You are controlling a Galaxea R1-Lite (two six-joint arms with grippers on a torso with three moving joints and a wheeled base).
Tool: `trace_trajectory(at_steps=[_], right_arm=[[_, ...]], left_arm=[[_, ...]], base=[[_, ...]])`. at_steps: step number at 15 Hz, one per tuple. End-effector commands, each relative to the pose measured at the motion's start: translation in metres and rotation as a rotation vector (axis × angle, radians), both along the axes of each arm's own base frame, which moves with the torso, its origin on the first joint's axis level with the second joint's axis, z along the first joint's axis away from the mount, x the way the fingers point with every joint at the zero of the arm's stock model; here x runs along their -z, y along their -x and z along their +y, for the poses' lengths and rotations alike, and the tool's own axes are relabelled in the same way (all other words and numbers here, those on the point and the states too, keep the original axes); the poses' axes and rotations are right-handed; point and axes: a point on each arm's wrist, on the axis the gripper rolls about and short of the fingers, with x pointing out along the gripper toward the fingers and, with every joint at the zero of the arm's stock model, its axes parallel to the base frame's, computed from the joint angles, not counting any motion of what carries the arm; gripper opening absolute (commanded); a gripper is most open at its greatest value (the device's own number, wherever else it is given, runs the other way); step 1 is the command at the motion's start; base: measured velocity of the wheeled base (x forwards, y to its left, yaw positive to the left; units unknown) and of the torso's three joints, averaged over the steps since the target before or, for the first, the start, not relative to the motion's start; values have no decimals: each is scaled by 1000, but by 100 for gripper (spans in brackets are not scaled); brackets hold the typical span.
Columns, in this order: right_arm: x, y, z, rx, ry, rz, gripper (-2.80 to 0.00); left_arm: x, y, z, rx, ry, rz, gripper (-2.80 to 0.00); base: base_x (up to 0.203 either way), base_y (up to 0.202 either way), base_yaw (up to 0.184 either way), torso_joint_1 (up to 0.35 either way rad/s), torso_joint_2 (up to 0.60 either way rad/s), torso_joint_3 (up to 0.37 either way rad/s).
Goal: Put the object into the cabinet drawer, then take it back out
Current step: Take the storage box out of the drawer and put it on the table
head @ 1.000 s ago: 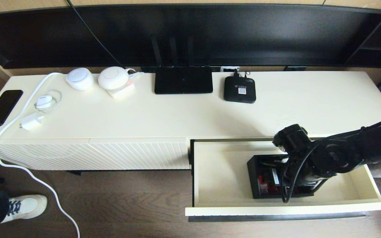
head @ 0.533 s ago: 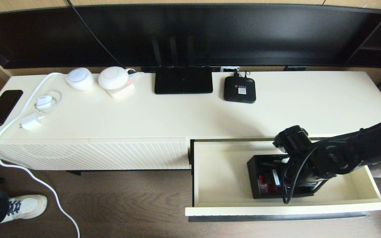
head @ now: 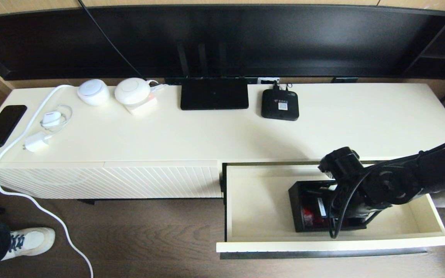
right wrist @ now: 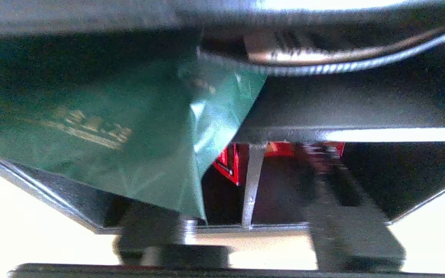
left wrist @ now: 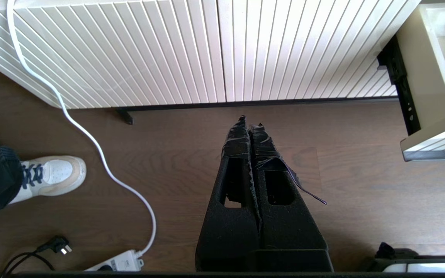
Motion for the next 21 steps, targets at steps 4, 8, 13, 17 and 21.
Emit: trace_trajectory(at_steps=[4, 8, 13, 17, 21], right_arm=[[-5, -1, 0, 6, -4, -18, -280], [-2, 0, 0, 4, 0, -9, -280], [-20, 10, 0, -5, -13, -47, -280], [-33, 24, -4, -6, -9, -37, -280], [-46, 37, -7, -11, -15, -54, -280]], left_arm=[[0, 0, 0, 0, 0, 0, -280], [0, 0, 0, 0, 0, 2, -280], [0, 0, 0, 0, 0, 2, -280], [0, 0, 0, 0, 0, 2, -280], [0, 0, 0, 0, 0, 2, -280]], base=[[0, 0, 0, 0, 0, 0], [0, 0, 0, 0, 0, 0], [0, 0, 0, 0, 0, 0], [0, 0, 0, 0, 0, 0], [0, 0, 0, 0, 0, 0]])
